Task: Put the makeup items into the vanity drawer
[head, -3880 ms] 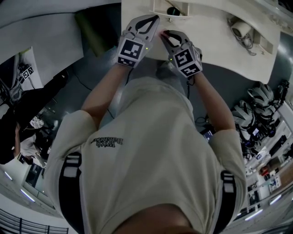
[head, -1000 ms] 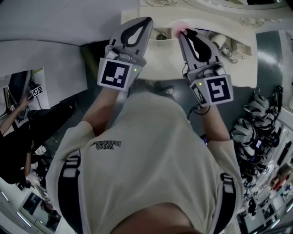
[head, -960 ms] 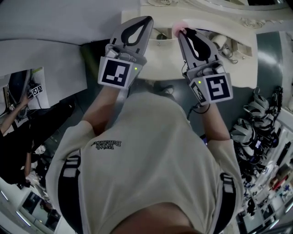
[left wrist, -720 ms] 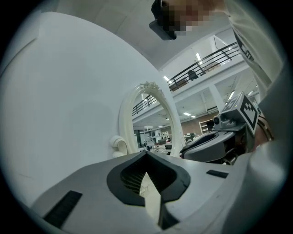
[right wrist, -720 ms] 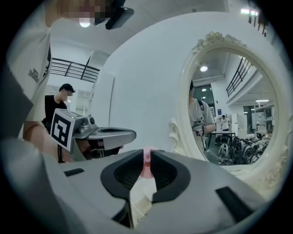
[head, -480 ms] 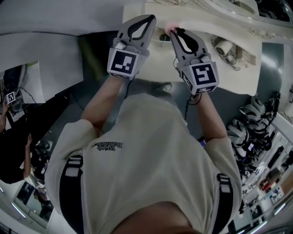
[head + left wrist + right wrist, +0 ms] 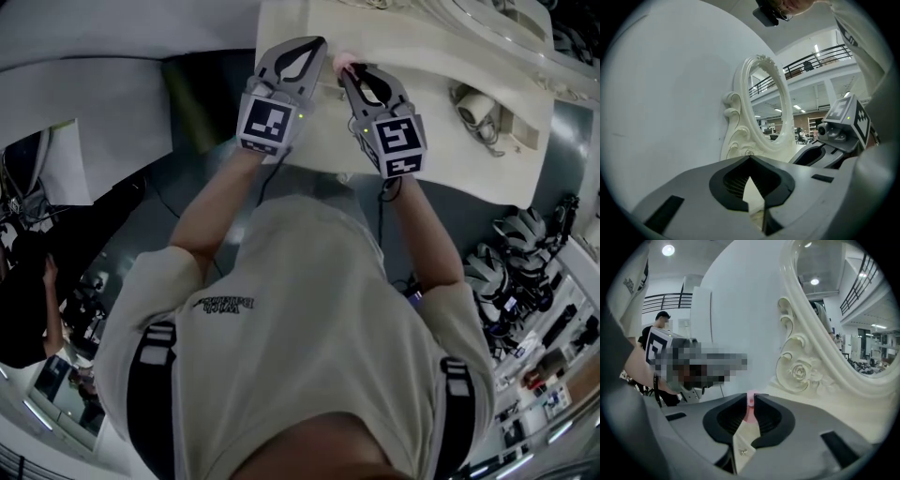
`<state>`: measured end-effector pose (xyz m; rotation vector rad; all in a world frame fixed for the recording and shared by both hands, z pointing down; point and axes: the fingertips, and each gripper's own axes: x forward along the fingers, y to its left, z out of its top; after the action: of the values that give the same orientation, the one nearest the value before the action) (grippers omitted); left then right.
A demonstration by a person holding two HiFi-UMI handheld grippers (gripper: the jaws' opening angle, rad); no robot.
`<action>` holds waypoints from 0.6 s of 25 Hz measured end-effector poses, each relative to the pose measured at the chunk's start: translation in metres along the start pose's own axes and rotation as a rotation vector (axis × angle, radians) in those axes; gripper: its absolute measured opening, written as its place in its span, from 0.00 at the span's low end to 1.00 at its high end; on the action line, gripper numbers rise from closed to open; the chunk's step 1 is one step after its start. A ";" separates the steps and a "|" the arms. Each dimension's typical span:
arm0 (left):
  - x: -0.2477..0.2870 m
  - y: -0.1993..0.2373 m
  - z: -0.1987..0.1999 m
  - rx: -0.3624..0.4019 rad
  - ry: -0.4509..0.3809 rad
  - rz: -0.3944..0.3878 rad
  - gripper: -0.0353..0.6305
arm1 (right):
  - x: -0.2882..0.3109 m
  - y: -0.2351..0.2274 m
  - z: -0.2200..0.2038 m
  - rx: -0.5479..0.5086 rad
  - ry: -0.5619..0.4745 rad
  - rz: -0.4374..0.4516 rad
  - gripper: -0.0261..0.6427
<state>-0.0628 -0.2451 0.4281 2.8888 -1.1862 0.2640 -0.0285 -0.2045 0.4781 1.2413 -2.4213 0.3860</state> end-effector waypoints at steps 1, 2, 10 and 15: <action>0.003 0.000 -0.007 -0.003 0.009 -0.002 0.07 | 0.005 0.000 -0.006 0.002 0.011 0.006 0.12; 0.005 0.000 -0.013 -0.006 0.018 -0.004 0.07 | 0.010 -0.001 -0.011 0.003 0.021 0.011 0.12; 0.012 0.004 -0.060 -0.032 0.095 -0.026 0.07 | 0.045 0.003 -0.056 0.019 0.110 0.034 0.12; 0.014 0.005 -0.075 -0.039 0.123 -0.030 0.07 | 0.053 0.005 -0.073 0.011 0.146 0.053 0.14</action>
<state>-0.0679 -0.2532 0.5035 2.8085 -1.1153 0.4067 -0.0451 -0.2092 0.5668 1.1149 -2.3344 0.4878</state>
